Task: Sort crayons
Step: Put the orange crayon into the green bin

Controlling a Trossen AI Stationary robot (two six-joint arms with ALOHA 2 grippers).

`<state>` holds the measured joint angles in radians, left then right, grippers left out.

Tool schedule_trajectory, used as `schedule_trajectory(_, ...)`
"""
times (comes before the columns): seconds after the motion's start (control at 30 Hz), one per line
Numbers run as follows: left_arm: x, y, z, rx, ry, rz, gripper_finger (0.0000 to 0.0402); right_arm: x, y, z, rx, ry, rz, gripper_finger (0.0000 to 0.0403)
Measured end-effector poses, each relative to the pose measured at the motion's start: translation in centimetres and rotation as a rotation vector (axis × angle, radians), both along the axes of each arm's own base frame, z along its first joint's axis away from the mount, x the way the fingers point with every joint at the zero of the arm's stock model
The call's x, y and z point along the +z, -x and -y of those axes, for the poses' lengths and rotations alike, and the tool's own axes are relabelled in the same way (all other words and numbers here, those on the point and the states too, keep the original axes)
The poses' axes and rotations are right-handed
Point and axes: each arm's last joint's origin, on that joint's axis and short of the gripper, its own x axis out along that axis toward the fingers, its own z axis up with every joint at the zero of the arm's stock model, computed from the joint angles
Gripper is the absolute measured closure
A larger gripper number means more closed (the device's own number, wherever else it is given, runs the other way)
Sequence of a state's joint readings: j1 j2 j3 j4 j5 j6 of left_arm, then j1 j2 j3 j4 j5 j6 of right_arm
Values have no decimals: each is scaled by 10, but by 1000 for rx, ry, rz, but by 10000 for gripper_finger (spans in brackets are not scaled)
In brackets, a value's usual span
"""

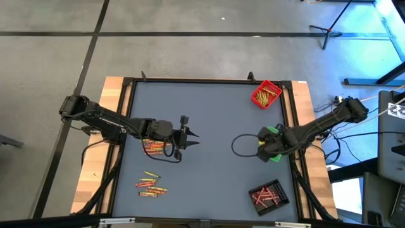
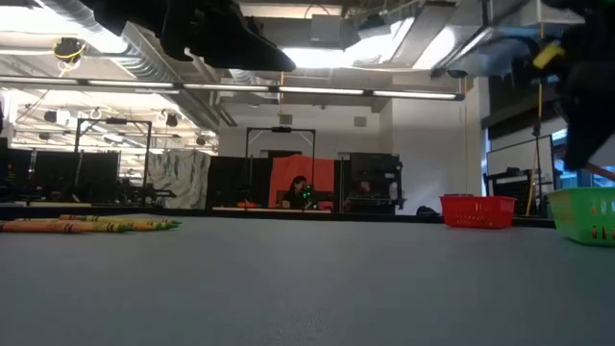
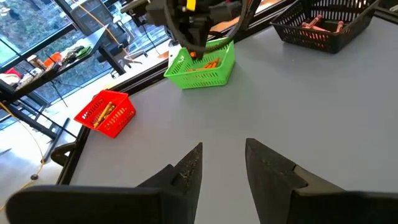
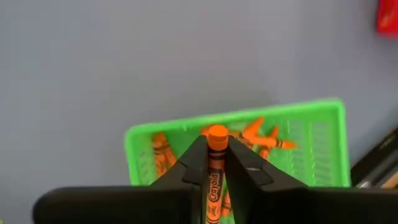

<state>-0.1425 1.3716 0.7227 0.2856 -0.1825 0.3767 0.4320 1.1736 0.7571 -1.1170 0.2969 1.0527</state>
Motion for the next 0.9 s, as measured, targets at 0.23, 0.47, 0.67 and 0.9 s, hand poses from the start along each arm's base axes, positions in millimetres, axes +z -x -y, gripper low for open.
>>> schedule_trajectory(0.23,0,0,0,0,0,-1,296,-8,5,2,-81,-20,-28,311)
schedule_trajectory(0.47,1,0,0,10,-1,9,296,12,-6,-3,-37,-28,49,222)
schedule_trajectory(0.67,-4,6,4,99,-47,-62,296,40,-37,-11,165,121,372,197)
schedule_trajectory(0.9,0,34,-2,229,3,-250,296,49,-67,-21,427,322,624,198)
